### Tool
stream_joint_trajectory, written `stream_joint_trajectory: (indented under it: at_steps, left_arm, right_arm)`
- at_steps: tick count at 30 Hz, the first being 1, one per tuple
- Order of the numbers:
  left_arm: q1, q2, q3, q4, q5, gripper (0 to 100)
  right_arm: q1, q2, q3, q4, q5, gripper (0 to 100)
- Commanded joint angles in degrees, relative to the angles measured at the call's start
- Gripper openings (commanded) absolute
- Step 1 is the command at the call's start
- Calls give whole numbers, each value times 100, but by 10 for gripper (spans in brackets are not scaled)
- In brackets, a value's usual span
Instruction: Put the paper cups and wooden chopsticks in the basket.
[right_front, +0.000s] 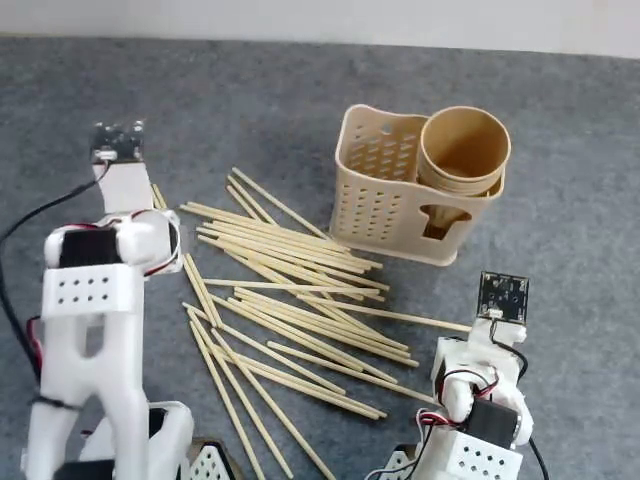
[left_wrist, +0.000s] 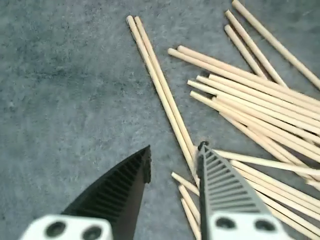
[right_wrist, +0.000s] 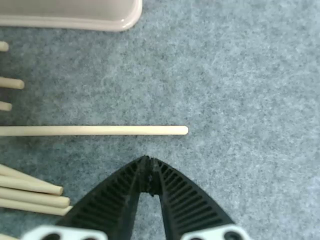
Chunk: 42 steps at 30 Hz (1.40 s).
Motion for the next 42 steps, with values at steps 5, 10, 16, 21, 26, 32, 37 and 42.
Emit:
stream_joint_trajectory:
  at_steps: [5,10,16,21,26,32,37,42]
  left_arm:
    - [-84,1710,-268,-1196,-9,161]
    - [-75,2941,-1059,-1196,149,161]
    - [-84,4163,-1842,-1196,290,161]
    - [-84,4716,-2211,-1196,290,160]
    - [-48,4927,-2290,-1196,273,77]
    - [-48,4884,-2229,-1187,273,26]
    - [-75,4866,-2273,-1160,264,5]
    - [-48,4611,-2457,-607,255,5]
  right_arm:
    - [75,-66,681,-57,0,5]
    - [75,-66,681,-57,0,5]
    - [84,-66,681,-57,0,5]
    - [84,-66,681,-57,0,5]
    - [84,-66,681,-57,0,5]
    - [84,-66,681,-57,0,5]
    - [84,-66,681,-57,0,5]
    - [84,-66,681,-57,0,5]
